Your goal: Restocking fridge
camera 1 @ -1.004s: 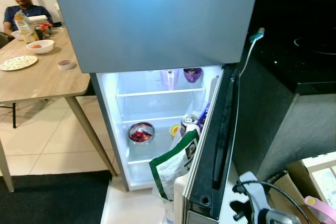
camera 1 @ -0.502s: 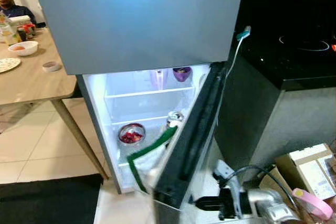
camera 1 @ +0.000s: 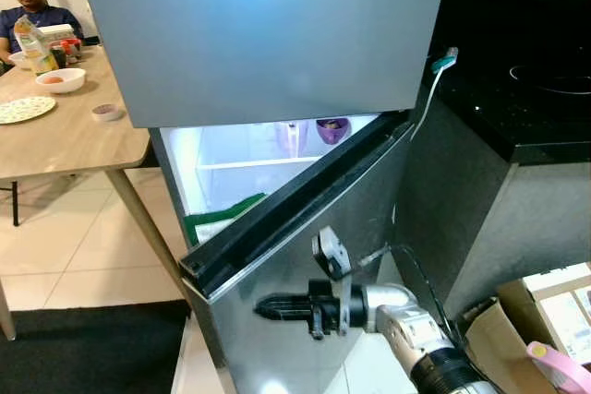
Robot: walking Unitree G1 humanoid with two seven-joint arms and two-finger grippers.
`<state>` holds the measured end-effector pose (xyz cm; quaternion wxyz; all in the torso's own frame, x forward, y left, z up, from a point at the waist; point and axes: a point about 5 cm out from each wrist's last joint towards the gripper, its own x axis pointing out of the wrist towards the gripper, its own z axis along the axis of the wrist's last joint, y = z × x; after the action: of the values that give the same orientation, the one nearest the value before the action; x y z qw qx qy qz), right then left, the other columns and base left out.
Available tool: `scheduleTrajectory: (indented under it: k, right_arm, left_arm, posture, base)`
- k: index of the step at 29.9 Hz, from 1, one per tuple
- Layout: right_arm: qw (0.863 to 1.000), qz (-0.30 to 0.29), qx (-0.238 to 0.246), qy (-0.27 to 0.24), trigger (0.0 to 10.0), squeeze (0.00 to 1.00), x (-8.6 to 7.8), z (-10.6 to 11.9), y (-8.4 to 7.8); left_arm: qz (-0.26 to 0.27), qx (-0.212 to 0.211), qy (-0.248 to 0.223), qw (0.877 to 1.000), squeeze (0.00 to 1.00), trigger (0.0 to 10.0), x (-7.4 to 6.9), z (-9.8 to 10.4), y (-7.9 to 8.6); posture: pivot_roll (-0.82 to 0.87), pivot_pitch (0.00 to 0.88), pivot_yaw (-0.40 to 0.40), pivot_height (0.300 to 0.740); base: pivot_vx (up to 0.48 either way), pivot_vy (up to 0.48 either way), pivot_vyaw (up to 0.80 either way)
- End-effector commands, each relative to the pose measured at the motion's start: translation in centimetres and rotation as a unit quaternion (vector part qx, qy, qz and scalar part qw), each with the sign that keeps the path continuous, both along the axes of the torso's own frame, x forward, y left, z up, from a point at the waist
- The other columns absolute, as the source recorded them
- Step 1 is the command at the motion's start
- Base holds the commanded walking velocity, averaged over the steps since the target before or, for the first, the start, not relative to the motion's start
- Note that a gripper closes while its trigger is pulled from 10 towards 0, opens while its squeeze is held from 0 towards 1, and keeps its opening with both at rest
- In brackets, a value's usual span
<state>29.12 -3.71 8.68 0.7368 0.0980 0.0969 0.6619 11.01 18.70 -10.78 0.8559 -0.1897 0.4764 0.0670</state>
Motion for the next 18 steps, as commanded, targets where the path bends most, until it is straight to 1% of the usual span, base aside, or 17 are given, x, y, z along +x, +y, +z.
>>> scheduleTrajectory:
  k: [1,2,3,4,5,6,7,8,10,11,12,13,14,15,16,17,18]
  right_arm:
    - [0.991,-0.101,-0.079,0.037,10.0,0.00,0.2,-3.5,-3.1]
    - [0.977,-0.156,-0.131,0.059,10.0,0.00,-0.1,-5.5,-5.2]
    - [0.959,-0.203,-0.179,0.085,10.0,0.00,-0.8,-7.4,-7.5]
    - [0.947,-0.226,-0.205,0.101,10.0,0.00,-1.4,-8.4,-8.8]
    - [0.947,-0.226,-0.205,0.101,10.0,0.00,-1.4,-8.4,-8.8]
    - [0.926,-0.257,-0.253,0.115,10.0,0.00,-2.5,-9.9,-11.0]
    - [0.909,-0.280,-0.280,0.133,10.0,0.00,-3.3,-10.8,-12.2]
    - [0.909,-0.280,-0.280,0.133,10.0,0.00,-3.3,-10.8,-12.2]
    - [0.868,-0.315,-0.342,0.176,10.0,0.00,-5.6,-12.8,-14.7]
    - [0.843,-0.329,-0.377,0.197,10.0,0.00,-7.1,-13.8,-16.0]
    - [0.829,-0.335,-0.397,0.208,10.0,0.00,-8.0,-14.4,-16.7]
    - [0.810,-0.341,-0.424,0.220,10.0,0.00,-9.2,-15.0,-17.6]
    - [0.798,-0.343,-0.440,0.226,10.0,0.00,-9.9,-15.4,-18.1]
    - [0.798,-0.343,-0.440,0.226,10.0,0.00,-9.9,-15.4,-18.1]
    - [0.784,-0.348,-0.455,0.239,10.0,0.00,-10.8,-15.8,-18.7]
    - [0.784,-0.348,-0.455,0.239,10.0,0.00,-10.8,-15.8,-18.7]
    - [0.765,-0.357,-0.471,0.254,10.0,0.00,-12.0,-16.3,-19.5]
  left_arm:
    - [-0.003,-0.002,0.005,1.000,0.00,10.0,-0.3,-0.1,-0.3]
    - [-0.003,-0.002,0.006,1.000,0.00,10.0,-0.3,-0.1,-0.3]
    - [-0.003,-0.002,0.006,1.000,0.00,10.0,-0.4,-0.1,-0.3]
    - [-0.003,-0.002,0.006,1.000,0.00,10.0,-0.4,-0.1,-0.3]
    - [-0.003,-0.002,0.006,1.000,0.00,10.0,-0.4,-0.1,-0.3]
    - [-0.003,-0.002,0.006,1.000,0.00,10.0,-0.4,-0.1,-0.4]
    - [-0.004,-0.002,0.006,1.000,0.00,10.0,-0.4,-0.2,-0.4]
    - [-0.004,-0.002,0.006,1.000,0.00,10.0,-0.4,-0.2,-0.4]
    - [-0.006,-0.002,0.007,1.000,0.00,10.0,-0.4,-0.2,-0.4]
    - [-0.007,-0.002,0.007,1.000,0.00,10.0,-0.4,-0.2,-0.4]
    - [-0.007,-0.002,0.007,1.000,0.00,10.0,-0.4,-0.2,-0.4]
    - [-0.008,-0.002,0.007,1.000,0.00,10.0,-0.4,-0.2,-0.4]
    - [-0.009,-0.002,0.007,1.000,0.00,10.0,-0.4,-0.2,-0.4]
    - [-0.009,-0.002,0.007,1.000,0.00,10.0,-0.4,-0.2,-0.4]
    - [-0.009,-0.001,0.007,1.000,0.00,10.0,-0.4,-0.2,-0.4]
    - [-0.009,-0.001,0.007,1.000,0.00,10.0,-0.4,-0.2,-0.4]
    - [-0.010,-0.001,0.007,1.000,0.00,10.0,-0.4,-0.2,-0.4]
  posture:
    - [-0.15,0.000,-0.033,0.740]
    - [-0.15,0.000,-0.035,0.740]
    - [-0.15,0.000,-0.035,0.740]
    - [-0.15,0.000,-0.035,0.740]
    - [-0.15,0.000,-0.035,0.740]
    - [-0.15,0.000,-0.035,0.740]
    - [-0.15,0.000,-0.035,0.740]
    - [-0.15,0.000,-0.035,0.740]
    - [-0.15,0.000,-0.034,0.740]
    - [-0.15,0.000,-0.034,0.740]
    - [-0.15,0.000,-0.034,0.740]
    - [-0.14,0.000,-0.032,0.740]
    - [-0.14,0.000,-0.031,0.740]
    - [-0.14,0.000,-0.031,0.740]
    - [-0.14,0.000,-0.031,0.740]
    - [-0.14,0.000,-0.031,0.740]
    - [-0.14,0.000,-0.031,0.740]
  base:
    - [0.000,0.000,0.00]
    - [0.000,0.000,0.00]
    - [0.000,0.000,0.00]
    - [0.000,0.000,0.00]
    - [0.000,0.000,0.00]
    - [0.000,0.000,0.00]
    - [0.000,0.000,0.00]
    - [0.000,0.000,0.00]
    - [0.000,0.000,0.28]
    - [0.000,0.000,0.77]
    - [0.000,0.000,0.77]
    - [0.000,0.000,0.77]
    - [0.000,0.000,0.77]
    - [0.000,0.000,0.77]
    - [0.000,0.000,0.77]
    - [0.000,0.000,0.77]
    - [0.000,0.000,0.76]
